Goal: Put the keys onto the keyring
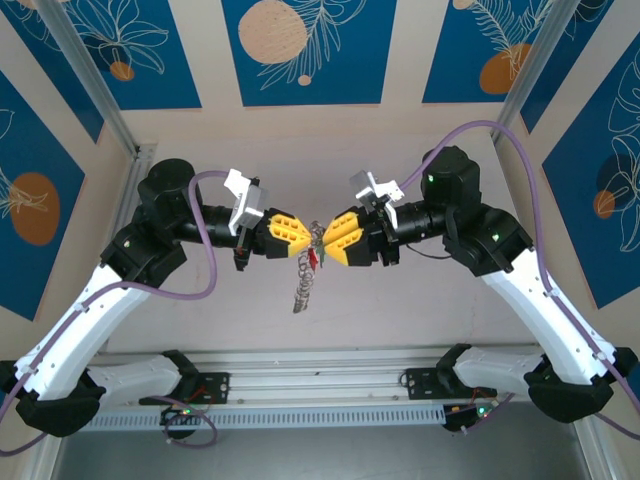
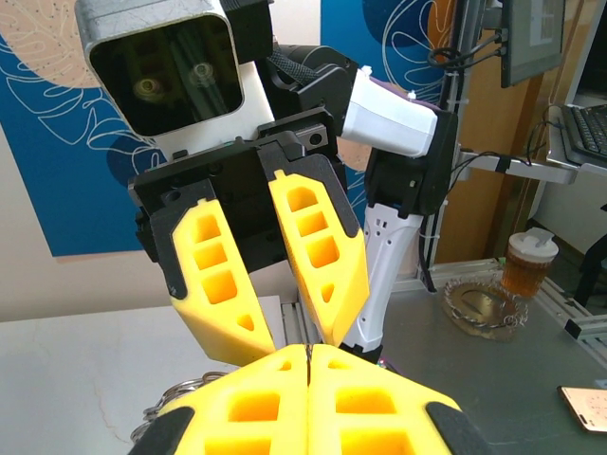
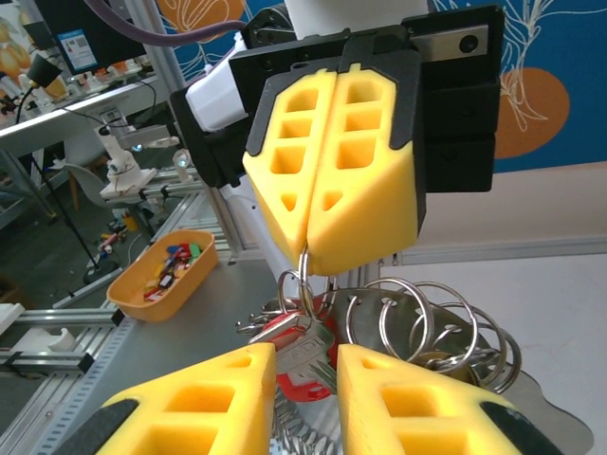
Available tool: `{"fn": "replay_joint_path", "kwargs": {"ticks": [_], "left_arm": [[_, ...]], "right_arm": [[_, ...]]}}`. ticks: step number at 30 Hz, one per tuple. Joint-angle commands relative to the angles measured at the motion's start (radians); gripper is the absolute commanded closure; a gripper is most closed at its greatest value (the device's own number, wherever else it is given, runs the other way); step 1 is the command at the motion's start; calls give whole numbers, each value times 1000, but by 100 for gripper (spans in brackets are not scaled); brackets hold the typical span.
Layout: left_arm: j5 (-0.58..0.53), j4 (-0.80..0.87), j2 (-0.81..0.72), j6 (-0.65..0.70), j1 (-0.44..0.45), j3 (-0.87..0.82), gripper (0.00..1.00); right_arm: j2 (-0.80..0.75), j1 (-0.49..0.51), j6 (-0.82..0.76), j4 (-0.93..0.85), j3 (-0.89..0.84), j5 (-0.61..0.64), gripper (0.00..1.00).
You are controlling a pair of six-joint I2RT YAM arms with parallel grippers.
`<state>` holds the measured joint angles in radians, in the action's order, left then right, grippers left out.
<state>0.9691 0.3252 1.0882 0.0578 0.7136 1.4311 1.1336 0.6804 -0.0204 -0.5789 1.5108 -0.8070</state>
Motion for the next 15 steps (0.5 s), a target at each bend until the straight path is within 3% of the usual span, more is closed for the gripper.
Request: {"fn": "replay_joint_path", "kwargs": {"ticks": [1,15], "left_arm": [[34,-18,-4,4,-4,34,100],[36,-38,-10,-8,-4,22,100]], "right_arm": [[15,10,16,8,22,-55,77],[54,46,6,11,40,-31,83]]}}
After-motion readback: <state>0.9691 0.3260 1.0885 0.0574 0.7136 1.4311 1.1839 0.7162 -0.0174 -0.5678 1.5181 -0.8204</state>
